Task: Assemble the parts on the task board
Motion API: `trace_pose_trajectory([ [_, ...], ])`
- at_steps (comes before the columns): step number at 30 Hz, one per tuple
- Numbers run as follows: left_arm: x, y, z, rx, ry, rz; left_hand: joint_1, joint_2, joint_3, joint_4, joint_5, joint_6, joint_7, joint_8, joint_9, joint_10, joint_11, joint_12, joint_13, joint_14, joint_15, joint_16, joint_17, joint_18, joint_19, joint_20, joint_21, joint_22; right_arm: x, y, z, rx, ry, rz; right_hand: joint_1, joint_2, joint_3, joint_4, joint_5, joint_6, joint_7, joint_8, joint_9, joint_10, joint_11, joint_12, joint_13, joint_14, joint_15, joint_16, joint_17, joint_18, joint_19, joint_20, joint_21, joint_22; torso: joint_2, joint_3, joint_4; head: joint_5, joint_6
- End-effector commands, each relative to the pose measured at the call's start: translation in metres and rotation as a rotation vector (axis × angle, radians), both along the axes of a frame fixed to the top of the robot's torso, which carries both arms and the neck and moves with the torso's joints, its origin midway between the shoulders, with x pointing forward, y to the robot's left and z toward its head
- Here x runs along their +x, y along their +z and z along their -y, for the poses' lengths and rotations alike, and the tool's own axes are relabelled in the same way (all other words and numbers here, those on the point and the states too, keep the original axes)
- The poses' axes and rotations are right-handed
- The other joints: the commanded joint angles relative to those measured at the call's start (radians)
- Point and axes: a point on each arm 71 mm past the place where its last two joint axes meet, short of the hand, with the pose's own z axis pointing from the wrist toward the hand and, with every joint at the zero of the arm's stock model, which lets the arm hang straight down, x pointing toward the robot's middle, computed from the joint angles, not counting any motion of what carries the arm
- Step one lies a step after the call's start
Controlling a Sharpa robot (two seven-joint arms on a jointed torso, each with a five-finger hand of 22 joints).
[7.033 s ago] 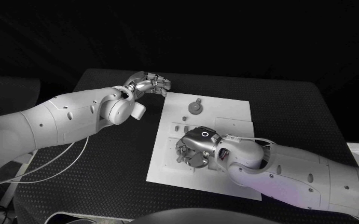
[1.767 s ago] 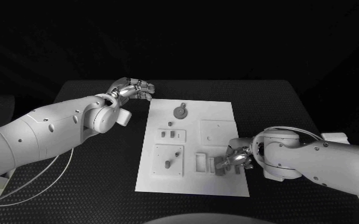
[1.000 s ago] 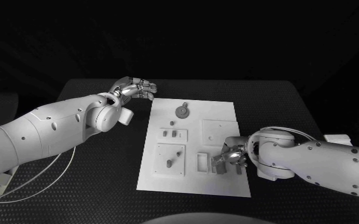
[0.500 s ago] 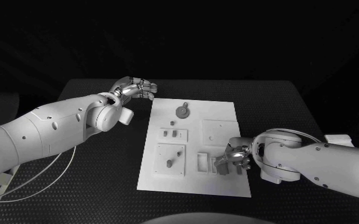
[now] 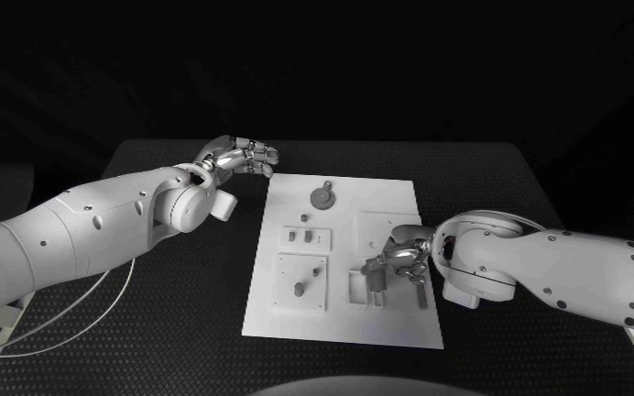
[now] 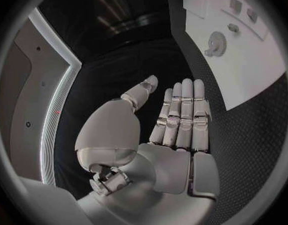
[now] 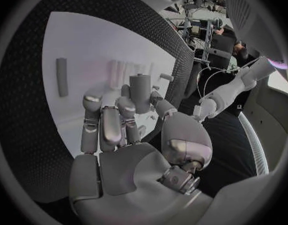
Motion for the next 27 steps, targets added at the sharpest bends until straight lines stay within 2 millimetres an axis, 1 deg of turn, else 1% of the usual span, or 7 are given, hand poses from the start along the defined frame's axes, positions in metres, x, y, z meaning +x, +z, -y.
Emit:
trace_pose_trajectory([
  [1, 0.0, 0.001, 0.003, -0.013, -0.015, 0.0, -0.01, 0.003, -0.005, 0.001, 0.001, -0.009, 0.0, 0.004, -0.001, -0.001, 0.0, 0.003, -0.001, 0.01, 0.0, -0.007, 0.001, 0.008, 0.005, 0.001, -0.007, 0.001, 0.0, -0.003, -0.005, 0.023, -0.013, -0.045, 0.041, 0.052, 0.085, -0.077, 0.002, 0.013, 0.007, 0.003, -0.002, 0.004, 0.0, 0.006, 0.001, -0.002, -0.008, 0.006, 0.001, 0.053, 0.002, 0.005, 0.006, 0.016, 0.001, -0.0001, 0.0015, 0.0, -0.003],
  [5, 0.0, 0.001, 0.003, -0.013, -0.016, -0.001, -0.01, 0.003, -0.004, 0.001, 0.001, -0.009, 0.0, 0.004, -0.001, -0.001, -0.001, 0.003, -0.001, 0.01, 0.0, -0.007, 0.002, 0.008, 0.005, 0.001, -0.007, 0.002, 0.002, -0.005, -0.011, 0.02, 0.0, -0.058, 0.035, 0.05, 0.084, -0.077, 0.002, 0.013, 0.007, 0.002, -0.003, 0.004, -0.001, 0.006, 0.0, -0.002, -0.008, 0.006, 0.0, 0.053, 0.002, 0.005, 0.006, 0.016, 0.001, -0.001, 0.0015, 0.001, -0.005],
  [9, 0.0, 0.001, 0.003, -0.013, -0.015, -0.001, -0.01, 0.003, -0.004, 0.001, 0.001, -0.009, 0.0, 0.004, -0.001, -0.001, -0.001, 0.003, -0.001, 0.01, 0.0, -0.008, 0.002, 0.007, 0.005, 0.001, -0.007, 0.002, 0.001, -0.008, -0.014, 0.014, 0.008, -0.07, 0.024, 0.044, 0.084, -0.074, 0.002, 0.013, 0.007, 0.0, -0.004, 0.004, -0.001, 0.005, 0.0, -0.002, -0.009, 0.006, 0.0, 0.053, 0.002, 0.005, 0.005, 0.015, 0.001, 0.0002, 0.0009, 0.004, -0.008],
  [17, -0.001, 0.001, 0.003, -0.013, -0.016, -0.001, -0.011, 0.004, -0.004, 0.002, 0.001, -0.009, 0.0, 0.004, -0.001, -0.001, 0.0, 0.003, -0.001, 0.01, 0.0, -0.008, 0.003, 0.007, 0.005, 0.001, -0.007, 0.002, -0.001, -0.015, -0.015, -0.002, 0.024, -0.09, 0.007, 0.041, 0.085, -0.065, 0.002, 0.015, 0.006, -0.002, -0.006, 0.004, -0.001, 0.005, 0.0, -0.002, -0.009, 0.005, 0.0, 0.053, 0.003, 0.005, 0.004, 0.014, 0.0, 0.0006, -0.0003, 0.008, -0.01],
  [22, 0.0, 0.001, 0.003, -0.013, -0.016, -0.001, -0.011, 0.004, -0.004, 0.002, 0.001, -0.009, 0.0, 0.004, -0.002, -0.001, 0.0, 0.003, -0.002, 0.01, 0.0, -0.009, 0.004, 0.007, 0.005, 0.001, -0.007, 0.002, -0.003, -0.02, -0.015, -0.012, 0.033, -0.102, -0.009, 0.032, 0.085, -0.058, 0.002, 0.015, 0.006, -0.004, -0.008, 0.003, -0.001, 0.004, 0.0, -0.003, -0.01, 0.005, -0.001, 0.053, 0.002, 0.004, 0.003, 0.014, 0.0, 0.0003, -0.0007, 0.01, -0.012],
  [24, -0.001, 0.001, 0.003, -0.013, -0.016, -0.002, -0.011, 0.004, -0.004, 0.002, 0.001, -0.009, 0.0, 0.004, -0.002, -0.001, 0.0, 0.003, -0.002, 0.01, 0.0, -0.009, 0.004, 0.007, 0.005, 0.001, -0.007, 0.002, -0.004, -0.021, -0.016, -0.008, 0.029, -0.102, -0.014, 0.028, 0.085, -0.056, 0.002, 0.015, 0.006, -0.004, -0.008, 0.002, -0.001, 0.003, -0.001, -0.003, -0.01, 0.005, -0.001, 0.053, 0.002, 0.004, 0.003, 0.014, 0.0, 0.0007, -0.0011, 0.012, -0.014],
  [27, -0.001, 0.001, 0.003, -0.013, -0.016, -0.002, -0.011, 0.004, -0.004, 0.003, 0.001, -0.009, 0.0, 0.004, -0.002, -0.001, 0.0, 0.003, -0.002, 0.01, 0.0, -0.009, 0.004, 0.007, 0.005, 0.001, -0.008, 0.002, -0.005, -0.023, -0.016, -0.009, 0.022, -0.093, -0.022, 0.022, 0.086, -0.052, 0.002, 0.015, 0.006, -0.005, -0.009, 0.001, -0.001, 0.002, -0.002, -0.004, -0.01, 0.004, -0.003, 0.053, 0.002, 0.004, 0.002, 0.014, 0.0, 0.0011, -0.0011, 0.013, -0.013],
])
